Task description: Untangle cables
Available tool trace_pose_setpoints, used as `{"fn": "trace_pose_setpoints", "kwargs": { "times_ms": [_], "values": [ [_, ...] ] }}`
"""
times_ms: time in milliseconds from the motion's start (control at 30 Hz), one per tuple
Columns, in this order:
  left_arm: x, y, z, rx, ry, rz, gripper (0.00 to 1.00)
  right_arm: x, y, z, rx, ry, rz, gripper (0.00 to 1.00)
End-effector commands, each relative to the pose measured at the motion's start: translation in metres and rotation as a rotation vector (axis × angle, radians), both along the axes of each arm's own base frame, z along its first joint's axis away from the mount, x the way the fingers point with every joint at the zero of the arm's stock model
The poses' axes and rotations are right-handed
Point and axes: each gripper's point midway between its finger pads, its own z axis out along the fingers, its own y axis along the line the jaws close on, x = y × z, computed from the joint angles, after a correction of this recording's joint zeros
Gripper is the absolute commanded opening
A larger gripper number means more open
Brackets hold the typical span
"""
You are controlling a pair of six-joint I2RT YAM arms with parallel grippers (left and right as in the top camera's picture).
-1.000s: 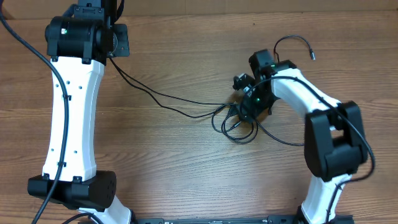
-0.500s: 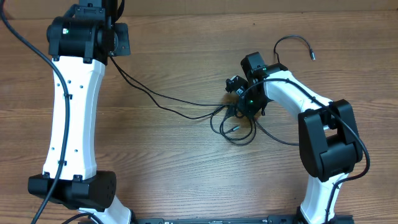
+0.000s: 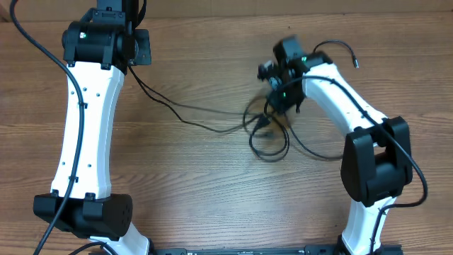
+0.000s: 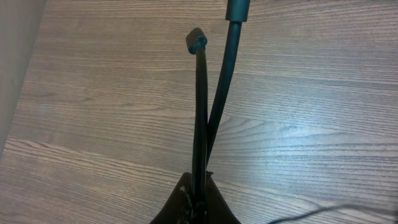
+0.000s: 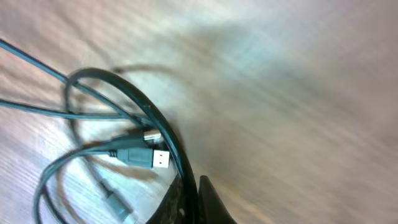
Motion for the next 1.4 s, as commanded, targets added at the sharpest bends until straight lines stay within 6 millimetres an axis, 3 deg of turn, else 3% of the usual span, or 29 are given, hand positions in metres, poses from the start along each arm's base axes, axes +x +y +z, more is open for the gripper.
{"fn": "trace_pose_setpoints", "kwargs": {
  "times_ms": [0, 133, 267, 333, 467, 600, 800, 933, 1067, 1167, 1267, 1367],
  "values": [
    [0.002, 0.004, -0.003, 0.008, 0.009, -0.003, 0.04, 0.032, -0.013, 0.078, -0.017, -0.219, -0.113, 0.04],
    [0.002, 0.004, -0.003, 0.014, 0.013, -0.008, 0.04, 0.052, -0.039, 0.144, -0.052, -0.406, -0.239, 0.04],
    [0.000, 0.004, -0.004, 0.015, 0.020, -0.008, 0.04, 0.058, -0.059, 0.209, -0.011, -0.549, -0.311, 0.04],
    [0.000, 0.004, -0.004, 0.015, 0.021, -0.008, 0.04, 0.057, -0.070, 0.251, 0.022, -0.641, -0.340, 0.04],
    [0.000, 0.004, -0.005, 0.014, 0.022, -0.008, 0.04, 0.047, -0.084, 0.309, 0.069, -0.773, -0.373, 0.04],
    [0.000, 0.003, -0.005, 0.005, 0.023, -0.012, 0.04, 0.033, -0.095, 0.354, 0.105, -0.881, -0.397, 0.04],
    [0.000, -0.002, -0.007, -0.019, 0.027, -0.025, 0.04, 0.019, -0.112, 0.385, 0.117, -0.962, -0.431, 0.04],
    [0.001, -0.016, -0.009, -0.086, 0.030, -0.071, 0.04, 0.013, -0.109, 0.398, 0.155, -0.997, -0.419, 0.04],
    [0.002, -0.069, -0.008, -0.257, 0.033, -0.302, 0.04, 0.013, -0.083, 0.409, 0.315, -0.997, -0.354, 0.04],
    [0.002, -0.104, -0.002, -0.289, 0.012, -0.465, 0.04, 0.009, -0.060, 0.411, 0.417, -0.963, -0.256, 0.04],
    [0.010, -0.105, -0.003, -0.171, -0.014, -0.448, 0.04, 0.003, -0.045, 0.417, 0.505, -0.946, -0.207, 0.04],
    [0.021, -0.102, -0.016, -0.096, -0.017, -0.397, 0.04, -0.012, -0.032, 0.427, 0.576, -0.935, -0.141, 0.04]
  ]
}}
